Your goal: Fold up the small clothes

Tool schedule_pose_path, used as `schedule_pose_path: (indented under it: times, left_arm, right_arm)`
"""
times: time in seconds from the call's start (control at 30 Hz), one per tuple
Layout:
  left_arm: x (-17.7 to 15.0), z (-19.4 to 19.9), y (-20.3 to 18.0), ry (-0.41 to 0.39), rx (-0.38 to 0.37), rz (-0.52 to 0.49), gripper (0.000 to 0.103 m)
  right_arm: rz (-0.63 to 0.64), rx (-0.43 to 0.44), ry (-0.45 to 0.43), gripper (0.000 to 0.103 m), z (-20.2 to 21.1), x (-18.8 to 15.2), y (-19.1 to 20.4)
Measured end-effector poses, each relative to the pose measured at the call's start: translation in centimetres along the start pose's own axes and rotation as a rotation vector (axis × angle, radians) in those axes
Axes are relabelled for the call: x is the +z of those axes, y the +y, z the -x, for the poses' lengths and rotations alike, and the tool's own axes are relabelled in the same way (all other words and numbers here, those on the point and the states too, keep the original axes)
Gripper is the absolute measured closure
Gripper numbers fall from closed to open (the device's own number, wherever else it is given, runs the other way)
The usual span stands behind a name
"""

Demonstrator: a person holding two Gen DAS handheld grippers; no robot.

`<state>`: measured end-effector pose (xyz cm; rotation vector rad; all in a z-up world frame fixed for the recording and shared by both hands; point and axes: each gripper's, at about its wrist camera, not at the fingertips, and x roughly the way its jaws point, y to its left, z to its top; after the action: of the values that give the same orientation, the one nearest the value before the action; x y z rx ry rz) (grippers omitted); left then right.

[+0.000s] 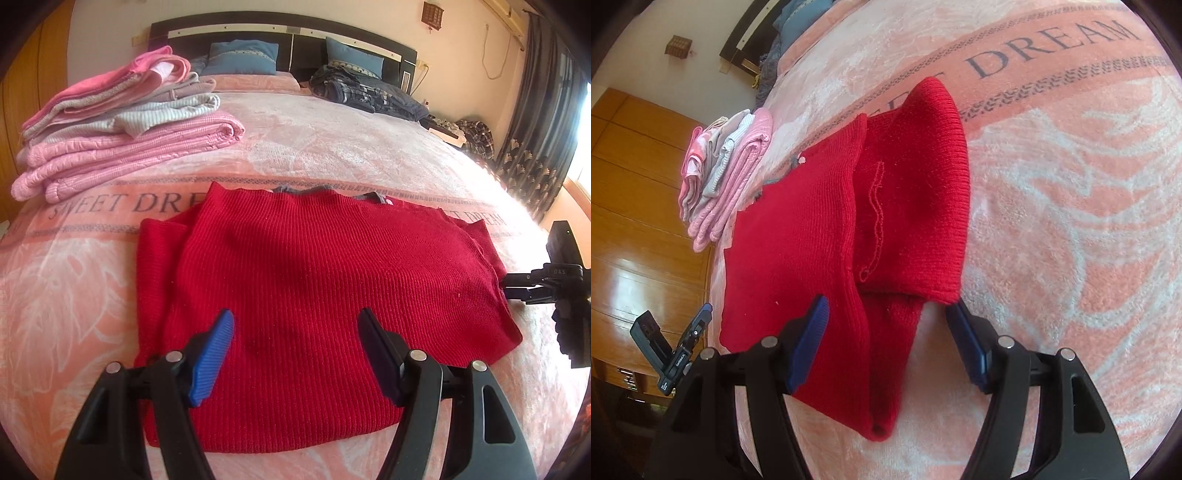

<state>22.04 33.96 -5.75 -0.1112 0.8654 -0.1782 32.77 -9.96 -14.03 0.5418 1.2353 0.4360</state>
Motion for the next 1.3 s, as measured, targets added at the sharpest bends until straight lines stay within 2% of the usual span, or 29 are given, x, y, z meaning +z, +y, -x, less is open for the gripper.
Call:
schedule_pose_path:
  times: [0.27, 0.33, 0.37, 0.4, 0.57, 0.7, 0.93, 1.07, 1.3]
  left_arm:
    - [0.0, 0.5, 0.0, -0.032, 0.016, -0.026, 0.033]
    - [0.0, 0.6, 0.0, -0.036, 0.016, -0.031, 0.032]
    - [0.0, 0.6, 0.1, -0.036, 0.014, -0.029, 0.032]
    - [0.0, 0.6, 0.1, -0.036, 0.014, -0.027, 0.032]
    - [0.1, -0.1, 0.6, -0.024, 0.015, -0.022, 0.032]
    - [0.2, -1.5, 1.8, 0.014, -0.001, 0.026, 0.031]
    - [0.7, -4.1, 3.6, 0.053, -0.002, 0.081, 0.031]
    - [0.6, -5.8, 4.2, 0.109, -0.004, 0.108, 0.031]
    - [0.6, -6.6, 4.0, 0.128, -0.003, 0.074, 0.026]
  right_arm:
    - [0.052, -0.058, -0.024, 0.036, -2.4, 1.7, 2.2]
    - [0.074, -0.058, -0.031, 0.049, -2.7, 1.8, 2.7]
    - [0.074, -0.035, -0.023, 0.064, -2.9, 1.8, 2.8]
    - [0.064, -0.011, -0.013, 0.073, -3.1, 1.8, 2.8]
    - [0.080, 0.021, -0.029, 0.077, -2.1, 2.0, 3.7]
    - [0.088, 0.017, -0.039, 0.077, -1.3, 2.2, 4.0]
    - [0.031, -0.001, -0.005, 0.078, -2.2, 1.6, 2.3]
    - [0.024, -0.006, -0.002, 0.078, -3.1, 1.2, 1.6]
    - [0.031, 0.025, -0.037, 0.078, -3.3, 0.6, 0.9]
